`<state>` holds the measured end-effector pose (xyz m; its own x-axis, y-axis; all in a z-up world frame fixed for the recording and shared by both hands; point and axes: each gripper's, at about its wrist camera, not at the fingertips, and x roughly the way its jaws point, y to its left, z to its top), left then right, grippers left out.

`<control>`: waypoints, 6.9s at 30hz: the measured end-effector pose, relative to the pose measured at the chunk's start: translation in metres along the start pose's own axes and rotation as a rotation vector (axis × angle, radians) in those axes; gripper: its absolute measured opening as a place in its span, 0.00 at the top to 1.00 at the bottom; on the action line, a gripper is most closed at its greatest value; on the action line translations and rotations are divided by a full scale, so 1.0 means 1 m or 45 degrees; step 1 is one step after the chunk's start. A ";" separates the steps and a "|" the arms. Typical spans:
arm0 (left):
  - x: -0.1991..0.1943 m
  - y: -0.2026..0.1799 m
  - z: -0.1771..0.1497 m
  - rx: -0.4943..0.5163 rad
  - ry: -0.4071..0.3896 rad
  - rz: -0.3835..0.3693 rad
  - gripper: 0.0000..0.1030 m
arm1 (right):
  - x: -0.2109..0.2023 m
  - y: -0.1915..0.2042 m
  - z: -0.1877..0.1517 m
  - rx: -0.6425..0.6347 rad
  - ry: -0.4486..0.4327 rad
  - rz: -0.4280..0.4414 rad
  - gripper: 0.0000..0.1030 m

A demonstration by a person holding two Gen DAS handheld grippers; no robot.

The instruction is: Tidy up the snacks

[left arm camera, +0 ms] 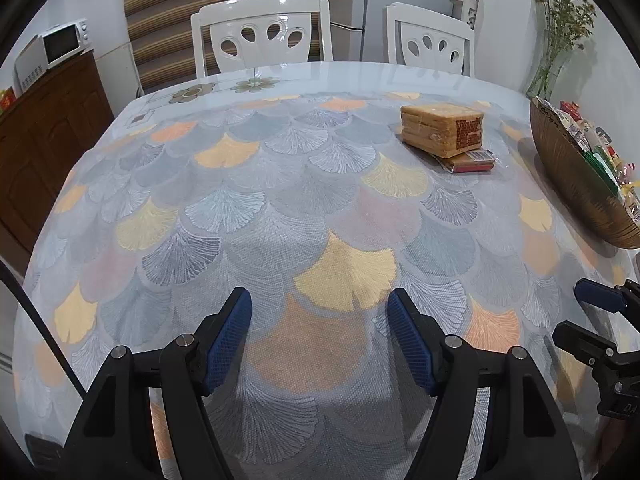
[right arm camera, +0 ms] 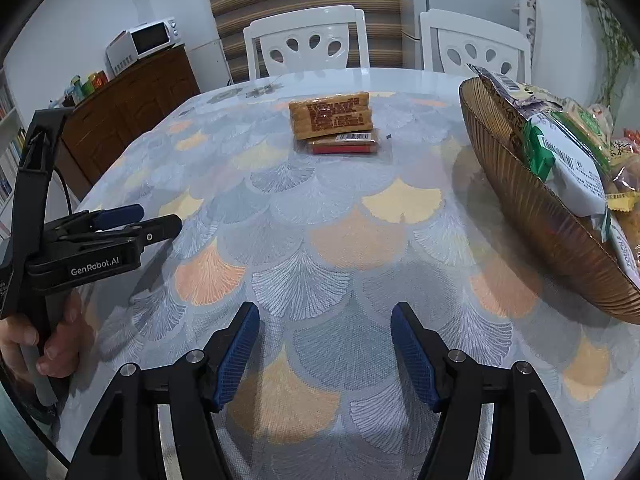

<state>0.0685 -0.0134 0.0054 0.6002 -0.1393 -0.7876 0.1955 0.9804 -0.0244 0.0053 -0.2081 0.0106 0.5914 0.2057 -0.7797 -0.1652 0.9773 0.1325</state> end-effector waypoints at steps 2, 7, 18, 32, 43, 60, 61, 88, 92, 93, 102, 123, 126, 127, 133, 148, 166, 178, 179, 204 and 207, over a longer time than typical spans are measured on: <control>0.000 0.000 0.001 0.006 0.006 -0.006 0.33 | 0.000 0.001 0.000 0.000 -0.001 -0.005 0.36; -0.008 -0.011 0.024 0.078 -0.003 -0.049 0.33 | 0.001 0.004 0.006 0.008 0.041 -0.007 0.36; 0.030 -0.055 0.147 0.337 0.024 -0.446 0.22 | 0.026 -0.007 0.083 0.289 -0.005 0.100 0.36; 0.090 -0.077 0.162 0.533 0.079 -0.588 0.39 | 0.076 -0.025 0.117 0.348 -0.021 0.026 0.36; 0.080 0.010 0.152 0.116 0.055 -0.335 0.42 | 0.087 -0.011 0.131 0.236 -0.008 0.158 0.36; 0.084 0.035 0.131 0.018 -0.006 -0.283 0.45 | 0.126 -0.010 0.170 0.338 0.005 0.088 0.40; 0.084 0.034 0.131 0.021 -0.008 -0.281 0.45 | 0.128 -0.004 0.171 0.310 -0.004 0.055 0.40; 0.007 -0.044 0.062 0.121 -0.009 -0.269 0.50 | -0.011 0.011 -0.011 -0.016 0.098 0.014 0.67; -0.015 -0.078 0.055 0.218 -0.045 -0.300 0.50 | -0.042 -0.006 -0.037 0.045 0.109 0.051 0.67; -0.019 -0.089 0.054 0.250 -0.045 -0.302 0.50 | -0.048 -0.010 -0.040 0.062 0.108 0.058 0.67; -0.061 -0.141 0.072 0.324 -0.129 -0.466 0.50 | -0.106 -0.051 -0.040 0.221 -0.006 0.134 0.67; -0.066 -0.265 0.148 0.563 -0.370 -0.587 0.50 | -0.155 -0.199 0.049 0.684 -0.310 -0.207 0.67; -0.053 -0.267 0.153 0.514 -0.345 -0.613 0.49 | -0.148 -0.213 0.054 0.732 -0.303 -0.238 0.61; -0.046 -0.266 0.154 0.491 -0.305 -0.623 0.46 | -0.143 -0.218 0.055 0.753 -0.284 -0.217 0.49; -0.039 -0.243 0.146 0.439 -0.255 -0.675 0.35 | -0.143 -0.229 0.046 0.803 -0.262 -0.161 0.47; -0.057 -0.180 0.123 0.319 -0.200 -0.590 0.35 | -0.146 -0.186 0.048 0.746 -0.247 -0.014 0.47; -0.089 -0.018 0.013 -0.105 -0.225 0.093 0.35 | -0.099 0.001 0.061 0.226 -0.211 0.090 0.47; -0.035 -0.016 -0.024 -0.080 -0.070 0.108 0.35 | -0.005 0.030 0.023 0.112 -0.044 -0.126 0.47; -0.034 -0.016 -0.026 -0.075 -0.076 0.119 0.35 | 0.000 0.027 0.020 0.113 -0.048 -0.146 0.47; -0.013 -0.009 -0.028 -0.123 0.012 0.165 0.08 | 0.010 0.013 0.015 0.206 -0.034 -0.289 0.40; -0.010 -0.002 -0.027 -0.164 0.031 0.149 0.03 | 0.010 0.014 0.015 0.199 -0.031 -0.298 0.40</control>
<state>0.0407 -0.0104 -0.0034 0.5937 -0.0214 -0.8044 0.0234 0.9997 -0.0093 0.0208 -0.1911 0.0140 0.6180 -0.0275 -0.7857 0.1008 0.9939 0.0445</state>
